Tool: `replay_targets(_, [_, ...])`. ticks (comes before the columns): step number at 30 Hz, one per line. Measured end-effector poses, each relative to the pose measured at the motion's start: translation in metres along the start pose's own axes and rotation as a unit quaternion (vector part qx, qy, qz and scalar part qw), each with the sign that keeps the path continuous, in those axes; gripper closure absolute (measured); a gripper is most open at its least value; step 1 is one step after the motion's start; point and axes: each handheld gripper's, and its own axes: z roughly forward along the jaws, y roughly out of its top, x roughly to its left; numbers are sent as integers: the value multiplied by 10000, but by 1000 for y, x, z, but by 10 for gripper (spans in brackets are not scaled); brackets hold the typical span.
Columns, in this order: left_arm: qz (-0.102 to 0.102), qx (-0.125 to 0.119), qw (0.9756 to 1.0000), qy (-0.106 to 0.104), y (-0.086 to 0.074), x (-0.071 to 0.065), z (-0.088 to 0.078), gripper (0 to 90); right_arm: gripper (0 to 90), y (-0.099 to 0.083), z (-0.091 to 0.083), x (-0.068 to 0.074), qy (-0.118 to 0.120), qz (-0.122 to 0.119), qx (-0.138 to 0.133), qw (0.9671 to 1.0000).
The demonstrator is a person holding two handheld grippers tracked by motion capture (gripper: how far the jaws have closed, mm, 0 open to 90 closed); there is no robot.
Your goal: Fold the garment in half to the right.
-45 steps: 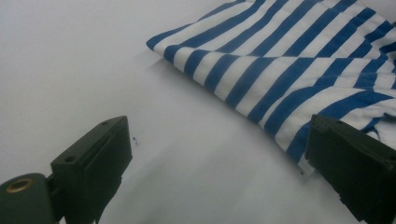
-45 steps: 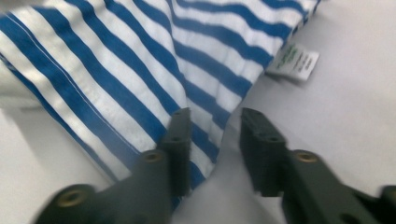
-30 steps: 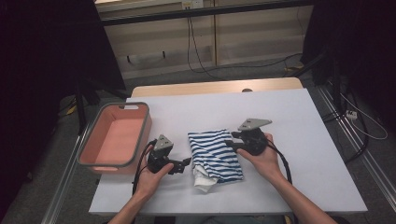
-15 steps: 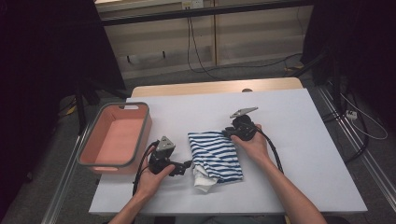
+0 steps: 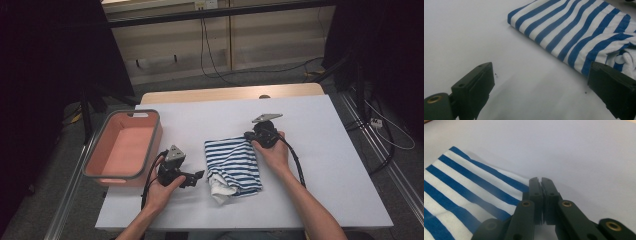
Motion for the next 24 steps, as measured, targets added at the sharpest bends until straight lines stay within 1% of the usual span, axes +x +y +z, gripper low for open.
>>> replay_targets(1, [-3,-11,10000,-28,0,1,0,74,811,0,-1,0,21,23,-19,10000])
replay_targets(2, [-50,-31,10000,-39,-1,1,0,74,764,0,-2,0,57,36,-16,10000])
replay_targets(4, [-36,-23,10000,-53,-1,2,0,74,709,1,-4,2,204,62,-15,9998])
replay_targets(8, [-105,-68,9999,-112,-1,3,-1,74,605,1,-13,6,307,73,-66,9995])
replay_targets(11, [-85,-38,9999,-124,-2,4,-2,74,568,2,-20,7,303,29,-100,9995])
replay_targets(13, [-98,-60,9999,-99,-2,4,-2,74,537,0,-24,6,369,47,-131,9992])
replay_targets(15, [-69,-58,9999,-83,-2,4,-2,74,503,-3,-28,7,364,12,-119,9993])
replay_targets(17, [-83,-48,9999,-74,-1,3,-2,74,482,-6,-33,9,439,-10,-137,9989])
replay_targets(18, [-94,-52,9999,-70,-1,2,-1,74,469,-7,-35,10,452,-30,-138,9989])
replay_targets(21, [-6,-62,10000,-19,-1,0,-2,74,446,-9,-42,13,531,-102,-164,9984])
replay_targets(24, [-10,-74,10000,-16,-1,0,-2,74,426,-14,-49,19,606,-228,-183,9977])
